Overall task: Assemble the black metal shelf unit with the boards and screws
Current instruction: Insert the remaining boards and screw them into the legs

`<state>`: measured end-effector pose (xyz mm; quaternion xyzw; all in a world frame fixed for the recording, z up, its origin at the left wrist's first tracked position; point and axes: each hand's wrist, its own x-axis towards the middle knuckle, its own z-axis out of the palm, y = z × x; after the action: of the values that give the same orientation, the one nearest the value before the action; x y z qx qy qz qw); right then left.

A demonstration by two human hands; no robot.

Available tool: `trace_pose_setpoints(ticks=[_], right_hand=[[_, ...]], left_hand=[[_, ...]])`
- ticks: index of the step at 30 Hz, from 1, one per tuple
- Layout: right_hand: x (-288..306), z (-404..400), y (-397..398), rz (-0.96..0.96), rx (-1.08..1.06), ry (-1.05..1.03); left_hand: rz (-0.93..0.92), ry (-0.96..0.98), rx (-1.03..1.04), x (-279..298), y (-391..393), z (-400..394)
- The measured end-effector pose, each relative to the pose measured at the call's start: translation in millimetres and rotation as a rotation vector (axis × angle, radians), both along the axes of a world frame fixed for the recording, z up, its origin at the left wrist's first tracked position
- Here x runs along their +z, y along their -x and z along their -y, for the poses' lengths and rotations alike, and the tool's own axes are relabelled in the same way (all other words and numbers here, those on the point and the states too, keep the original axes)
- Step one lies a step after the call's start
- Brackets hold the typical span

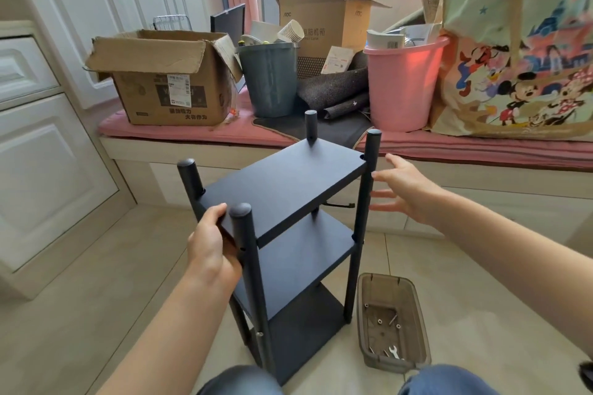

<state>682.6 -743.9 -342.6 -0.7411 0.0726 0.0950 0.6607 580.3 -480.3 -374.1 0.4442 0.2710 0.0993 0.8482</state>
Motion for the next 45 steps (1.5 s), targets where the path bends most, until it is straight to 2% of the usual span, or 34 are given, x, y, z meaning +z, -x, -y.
trace_pose_setpoints(ticks=[4, 13, 18, 22, 27, 31, 34, 36, 45], right_hand=[[9, 2, -6, 0.024, 0.106, 0.1], [2, -4, -15, 0.09, 0.094, 0.321], [2, -15, -27, 0.084, 0.166, 0.198], [0, -30, -30, 0.124, 0.144, 0.106], [-3, -42, 10, 0.139, 0.143, 0.168], [4, -45, 64, 0.358, 0.264, 0.239], [16, -48, 91, 0.394, 0.425, 0.155], [19, -50, 99, 0.437, 0.517, 0.174], [3, -45, 91, 0.586, 0.527, 0.349]], left_hand=[[0.049, -0.017, -0.05, 2, 11, 11], [0.146, -0.032, -0.059, -1, 16, 17], [0.229, 0.035, -0.009, -6, 17, 34], [0.189, 0.13, 0.008, -6, 12, 43], [0.161, 0.238, 0.048, -3, 5, 54], [0.12, 0.328, 0.059, 2, -1, 65], [0.117, 0.374, 0.035, 3, -3, 74], [0.143, 0.396, 0.028, 3, -3, 78], [0.202, 0.369, -0.041, -8, 0, 82]])
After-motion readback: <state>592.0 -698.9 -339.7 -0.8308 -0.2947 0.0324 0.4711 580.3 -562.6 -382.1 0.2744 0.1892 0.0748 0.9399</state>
